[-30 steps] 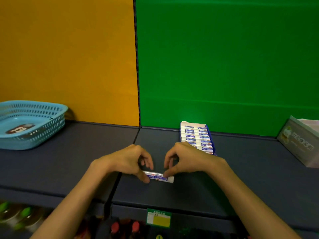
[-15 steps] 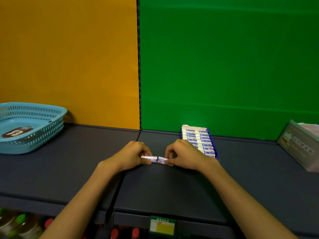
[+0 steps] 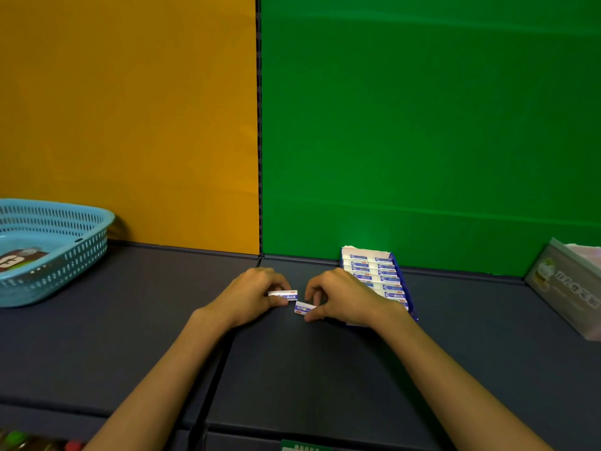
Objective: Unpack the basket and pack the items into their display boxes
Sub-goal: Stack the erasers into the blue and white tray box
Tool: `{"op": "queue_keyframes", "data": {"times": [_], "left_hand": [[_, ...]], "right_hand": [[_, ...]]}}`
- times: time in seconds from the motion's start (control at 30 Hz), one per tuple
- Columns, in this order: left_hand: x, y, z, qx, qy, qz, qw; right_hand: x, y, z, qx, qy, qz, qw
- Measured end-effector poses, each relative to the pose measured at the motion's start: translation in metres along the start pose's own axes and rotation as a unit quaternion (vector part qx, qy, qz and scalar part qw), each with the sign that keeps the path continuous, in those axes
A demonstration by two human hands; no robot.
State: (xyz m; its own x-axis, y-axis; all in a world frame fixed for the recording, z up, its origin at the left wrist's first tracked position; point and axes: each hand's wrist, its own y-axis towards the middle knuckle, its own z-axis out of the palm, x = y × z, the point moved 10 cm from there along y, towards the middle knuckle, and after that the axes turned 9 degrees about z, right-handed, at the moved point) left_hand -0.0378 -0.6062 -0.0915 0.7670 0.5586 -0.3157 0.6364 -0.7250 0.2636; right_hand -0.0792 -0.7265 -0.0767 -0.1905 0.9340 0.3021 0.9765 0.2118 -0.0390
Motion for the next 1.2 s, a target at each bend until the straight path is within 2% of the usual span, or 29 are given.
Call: {"op": "queue_keyframes", "data": {"times": [0.17, 0.3, 0.47, 0.6, 0.83, 0.97, 1.2], "left_hand": [[0.009, -0.002, -0.001, -0.019, 0.000, -0.010, 1.000], [0.013, -0.006, -0.002, -0.025, 0.000, -0.011, 1.000], [0.015, -0.005, -0.004, -0.034, -0.005, -0.012, 0.999], [0.014, -0.006, -0.003, -0.031, 0.004, -0.008, 0.999], [0.007, -0.007, -0.008, -0.042, 0.022, -0.007, 0.999], [-0.001, -0.006, -0.017, -0.072, 0.025, -0.004, 0.997], [-0.029, 0.003, -0.035, -0.116, 0.011, 0.017, 0.993]], "right_hand": [[-0.002, 0.008, -0.003, -0.025, -0.013, 0.020, 0.999], [0.002, 0.009, -0.008, -0.034, -0.027, -0.006, 0.999], [0.004, 0.009, -0.008, 0.029, -0.057, -0.026, 0.998], [0.003, 0.009, -0.005, 0.047, -0.092, -0.042, 0.994], [0.000, 0.009, -0.007, 0.032, -0.026, -0.010, 0.999], [0.003, 0.008, -0.005, 0.033, -0.020, -0.024, 0.999], [-0.012, -0.010, -0.039, -0.044, 0.086, -0.020, 0.995]]}}
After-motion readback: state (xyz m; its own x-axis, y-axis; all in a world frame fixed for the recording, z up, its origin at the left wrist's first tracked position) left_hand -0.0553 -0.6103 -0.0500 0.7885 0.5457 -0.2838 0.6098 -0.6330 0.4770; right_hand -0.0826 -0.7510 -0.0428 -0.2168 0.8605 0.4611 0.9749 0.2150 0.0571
